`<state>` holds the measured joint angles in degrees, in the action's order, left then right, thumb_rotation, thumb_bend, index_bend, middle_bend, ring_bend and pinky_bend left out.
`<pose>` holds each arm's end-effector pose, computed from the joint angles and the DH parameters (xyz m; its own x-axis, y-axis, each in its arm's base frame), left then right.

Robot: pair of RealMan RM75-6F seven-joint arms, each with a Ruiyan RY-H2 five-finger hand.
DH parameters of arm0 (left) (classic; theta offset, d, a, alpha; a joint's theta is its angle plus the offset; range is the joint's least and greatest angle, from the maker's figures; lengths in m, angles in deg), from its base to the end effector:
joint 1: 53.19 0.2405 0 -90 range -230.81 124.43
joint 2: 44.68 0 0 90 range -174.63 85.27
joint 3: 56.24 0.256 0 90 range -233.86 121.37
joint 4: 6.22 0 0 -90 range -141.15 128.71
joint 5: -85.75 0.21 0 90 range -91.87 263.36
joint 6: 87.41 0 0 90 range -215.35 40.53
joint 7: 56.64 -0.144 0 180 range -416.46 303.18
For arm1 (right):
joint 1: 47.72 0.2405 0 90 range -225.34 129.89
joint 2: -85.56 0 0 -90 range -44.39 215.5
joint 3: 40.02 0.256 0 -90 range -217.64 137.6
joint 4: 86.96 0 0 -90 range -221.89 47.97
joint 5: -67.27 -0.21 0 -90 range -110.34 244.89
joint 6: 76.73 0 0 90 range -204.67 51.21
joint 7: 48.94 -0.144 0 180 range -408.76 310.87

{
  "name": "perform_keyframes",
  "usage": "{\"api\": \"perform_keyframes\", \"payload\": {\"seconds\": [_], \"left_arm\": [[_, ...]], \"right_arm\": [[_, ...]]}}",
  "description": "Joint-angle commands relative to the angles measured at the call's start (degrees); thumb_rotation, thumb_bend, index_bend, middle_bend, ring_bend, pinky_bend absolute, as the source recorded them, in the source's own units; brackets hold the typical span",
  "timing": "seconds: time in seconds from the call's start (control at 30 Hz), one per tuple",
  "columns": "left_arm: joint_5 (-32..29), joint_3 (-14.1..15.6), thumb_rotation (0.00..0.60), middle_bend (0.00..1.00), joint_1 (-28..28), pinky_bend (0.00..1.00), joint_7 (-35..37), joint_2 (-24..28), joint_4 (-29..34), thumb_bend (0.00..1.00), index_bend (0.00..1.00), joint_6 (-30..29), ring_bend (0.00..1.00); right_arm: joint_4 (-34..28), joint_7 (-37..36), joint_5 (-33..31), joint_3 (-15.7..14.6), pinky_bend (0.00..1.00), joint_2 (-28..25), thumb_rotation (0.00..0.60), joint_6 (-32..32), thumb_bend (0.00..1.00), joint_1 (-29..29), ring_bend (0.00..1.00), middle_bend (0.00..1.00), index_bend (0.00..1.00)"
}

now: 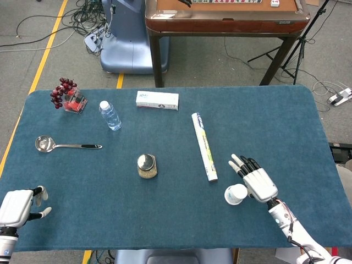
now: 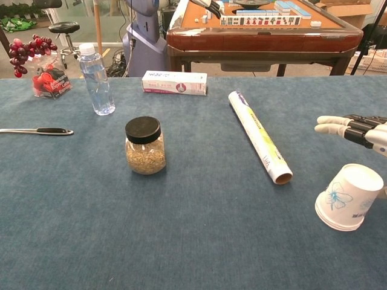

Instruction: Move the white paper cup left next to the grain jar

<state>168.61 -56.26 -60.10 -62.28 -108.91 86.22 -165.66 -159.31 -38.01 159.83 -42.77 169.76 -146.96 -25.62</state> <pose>-0.3221 0.1800 0.1390 0.4746 0.1570 0.8661 0.8771 -0.0017 -0.4804 -0.2804 -0.2469 0.0204 0.6490 -0.1274 0.7500 -0.7171 -0.4317 0.5472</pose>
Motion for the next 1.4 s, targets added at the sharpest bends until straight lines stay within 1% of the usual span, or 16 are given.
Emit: {"api": "perform_keyframes", "payload": {"seconds": [0.03, 0.27, 0.6, 0.93, 1.03, 1.2, 1.4], "left_arm": [[0.0, 0.0, 0.600, 0.67, 0.0, 0.83, 0.1, 0.0, 0.0, 0.09, 0.58, 0.0, 0.65], [0.0, 0.0, 0.600, 0.67, 0.0, 0.83, 0.4, 0.2, 0.0, 0.09, 0.58, -0.1, 0.65], [-0.2, -0.2, 0.600, 0.67, 0.1, 0.83, 1.0, 0.5, -0.1, 0.09, 0.58, -0.2, 0.65], [-0.6, -0.3, 0.600, 0.67, 0.1, 0.83, 1.4, 0.5, -0.3, 0.09, 0.58, 0.0, 0.65], [-0.6, -0.3, 0.600, 0.67, 0.1, 0.83, 1.5, 0.6, -0.3, 0.09, 0.58, 0.0, 0.65], [-0.6, -0.4, 0.600, 0.67, 0.1, 0.83, 1.3, 0.5, -0.3, 0.09, 0.58, 0.0, 0.65], [-0.4, -0.2, 0.600, 0.67, 0.0, 0.83, 0.4, 0.2, -0.2, 0.09, 0.58, 0.2, 0.65]], "right_arm": [[-0.6, 0.6, 0.3, 0.1, 0.15, 0.5, 0.600, 0.3, 0.00, 0.3, 0.00, 0.00, 0.00], [-1.6, 2.4, 0.6, 0.6, 0.15, 2.3, 0.600, 1.6, 0.00, 1.5, 0.00, 0.00, 0.00], [-2.2, 4.2, -0.6, 2.2, 0.15, 5.4, 0.600, 4.5, 0.00, 3.7, 0.00, 0.00, 0.00], [-3.7, 5.6, -0.7, 3.0, 0.15, 7.3, 0.600, 5.6, 0.00, 5.2, 0.00, 0.00, 0.00], [-4.6, 6.8, -0.7, 3.0, 0.15, 6.4, 0.600, 5.0, 0.00, 5.0, 0.00, 0.00, 0.00], [-7.9, 8.3, -0.3, 2.5, 0.15, 2.4, 0.600, 2.8, 0.00, 3.9, 0.00, 0.00, 0.00], [-13.4, 9.6, 1.9, 0.1, 0.15, -3.9, 0.600, 1.6, 0.00, 2.8, 0.00, 0.00, 0.00]]}}
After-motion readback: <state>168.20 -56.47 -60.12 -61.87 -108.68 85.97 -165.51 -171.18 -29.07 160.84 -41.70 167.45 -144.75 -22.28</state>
